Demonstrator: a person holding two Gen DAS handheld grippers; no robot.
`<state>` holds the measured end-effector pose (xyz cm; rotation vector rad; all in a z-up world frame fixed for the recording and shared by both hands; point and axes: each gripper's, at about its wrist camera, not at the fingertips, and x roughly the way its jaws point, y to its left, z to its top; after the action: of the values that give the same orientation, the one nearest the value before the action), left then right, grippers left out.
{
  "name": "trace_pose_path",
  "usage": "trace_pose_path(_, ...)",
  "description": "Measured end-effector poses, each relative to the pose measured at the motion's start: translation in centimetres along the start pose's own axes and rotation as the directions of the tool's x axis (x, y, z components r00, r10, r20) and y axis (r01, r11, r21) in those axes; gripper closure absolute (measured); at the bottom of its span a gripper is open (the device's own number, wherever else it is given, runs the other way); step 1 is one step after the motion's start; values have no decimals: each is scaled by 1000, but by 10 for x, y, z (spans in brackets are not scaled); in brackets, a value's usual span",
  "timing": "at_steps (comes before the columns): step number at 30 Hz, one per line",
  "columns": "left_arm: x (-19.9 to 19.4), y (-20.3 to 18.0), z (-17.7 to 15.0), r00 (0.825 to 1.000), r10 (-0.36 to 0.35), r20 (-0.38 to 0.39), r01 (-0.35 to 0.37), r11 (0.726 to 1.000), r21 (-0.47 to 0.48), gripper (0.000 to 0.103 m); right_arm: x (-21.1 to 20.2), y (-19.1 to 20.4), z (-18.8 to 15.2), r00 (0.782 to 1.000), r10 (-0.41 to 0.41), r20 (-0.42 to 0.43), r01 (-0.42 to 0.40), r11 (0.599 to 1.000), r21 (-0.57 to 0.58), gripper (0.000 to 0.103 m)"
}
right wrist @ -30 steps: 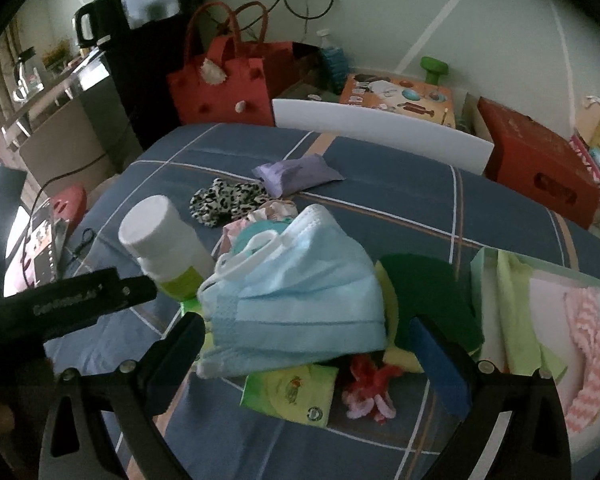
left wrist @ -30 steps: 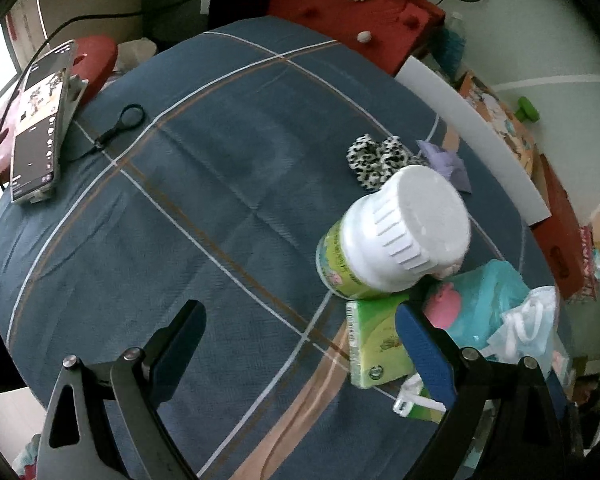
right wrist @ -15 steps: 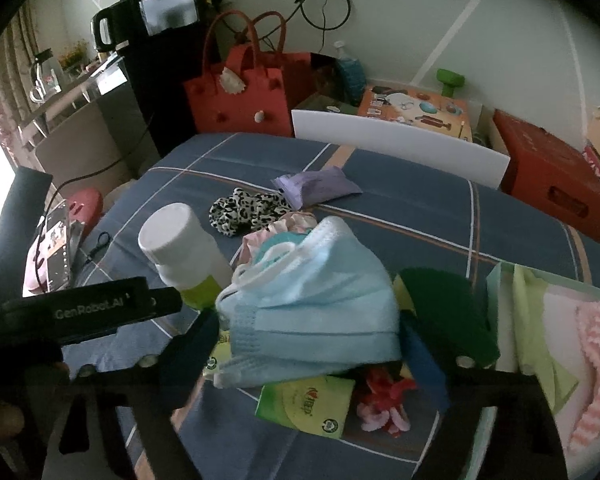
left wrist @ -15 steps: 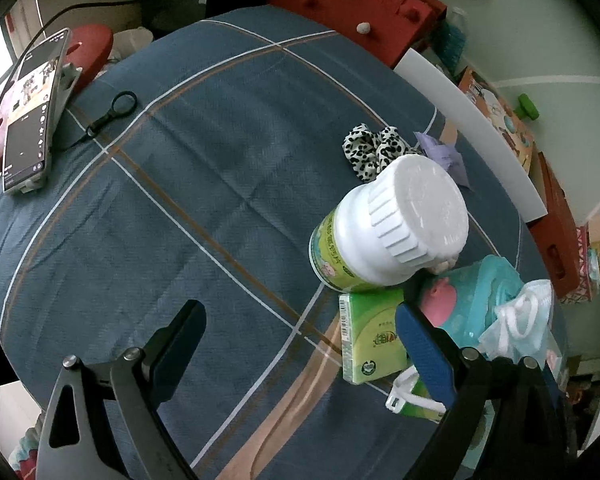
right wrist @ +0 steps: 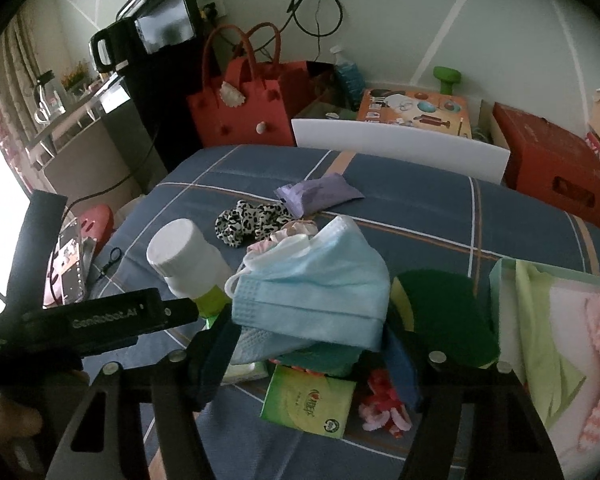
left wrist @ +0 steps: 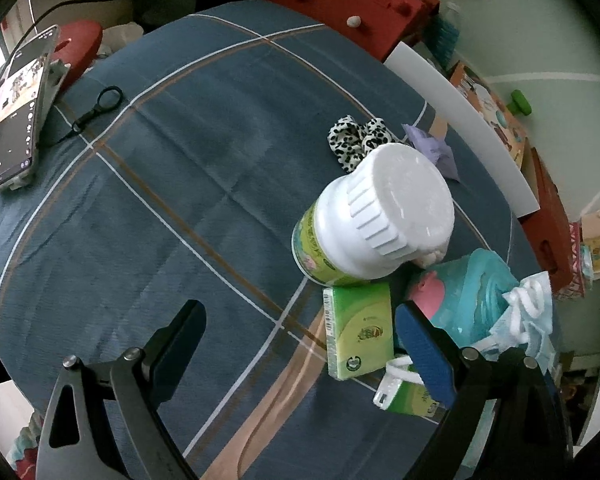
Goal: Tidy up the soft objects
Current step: 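Lower the right gripper onto the blue face mask and close it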
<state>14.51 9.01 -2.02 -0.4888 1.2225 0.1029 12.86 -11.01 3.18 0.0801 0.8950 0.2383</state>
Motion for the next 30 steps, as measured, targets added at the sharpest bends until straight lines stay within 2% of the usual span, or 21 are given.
trace_pose_path(7,3,-3,0,1000,-4,-9,4,1000,11,7,-13,-15,3,999,-9,34,8,999,39,32)
trace_pose_path(15,23,-16,-1,998,20,-55,-18,998,52,7,-31,-37,5,997,-39,72,32,995,90,32)
trace_pose_path(25,38,-40,-8,994,53,-92,-37,985,166,7,-48,-62,6,992,-70,101,53,985,167,32)
trace_pose_path(30,48,-56,-12,990,103,-92,-80,971,225,7,-52,-69,6,992,-71,105,50,981,186,32)
